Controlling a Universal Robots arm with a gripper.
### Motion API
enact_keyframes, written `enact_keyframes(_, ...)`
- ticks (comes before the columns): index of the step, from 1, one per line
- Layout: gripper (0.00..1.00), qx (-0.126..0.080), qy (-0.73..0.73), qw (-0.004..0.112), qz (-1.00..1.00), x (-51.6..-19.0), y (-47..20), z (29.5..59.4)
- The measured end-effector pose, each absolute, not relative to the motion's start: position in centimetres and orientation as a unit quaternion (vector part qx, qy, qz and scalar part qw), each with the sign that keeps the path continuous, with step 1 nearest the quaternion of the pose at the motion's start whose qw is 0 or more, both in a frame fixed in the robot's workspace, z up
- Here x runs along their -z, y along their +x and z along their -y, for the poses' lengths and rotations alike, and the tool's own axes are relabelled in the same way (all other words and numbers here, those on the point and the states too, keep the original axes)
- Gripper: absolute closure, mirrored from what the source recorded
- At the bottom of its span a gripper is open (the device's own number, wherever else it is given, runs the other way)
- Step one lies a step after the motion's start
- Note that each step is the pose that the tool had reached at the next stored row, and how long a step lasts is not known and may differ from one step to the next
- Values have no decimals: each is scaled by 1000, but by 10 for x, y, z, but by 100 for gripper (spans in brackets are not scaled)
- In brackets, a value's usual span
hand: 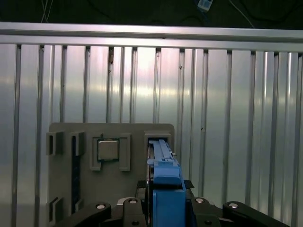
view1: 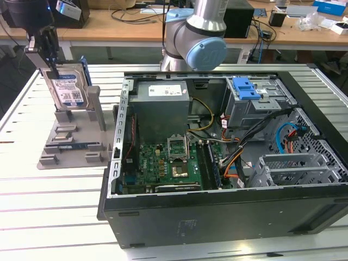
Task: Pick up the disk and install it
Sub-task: 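Pick up the disk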
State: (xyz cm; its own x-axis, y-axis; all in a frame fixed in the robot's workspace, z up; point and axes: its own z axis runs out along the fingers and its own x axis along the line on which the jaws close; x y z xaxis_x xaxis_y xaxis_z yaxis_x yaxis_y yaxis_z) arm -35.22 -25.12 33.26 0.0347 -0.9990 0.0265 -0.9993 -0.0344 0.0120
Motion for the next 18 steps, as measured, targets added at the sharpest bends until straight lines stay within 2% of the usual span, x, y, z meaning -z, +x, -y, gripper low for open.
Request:
enact_keyframes(8,63,-5,719,13,695,-346,-352,251)
enact_keyframes(16,63,-5,719,13,695,-411,-352,251)
enact_keyframes(18,63,-5,719,13,695,-416,-352,251)
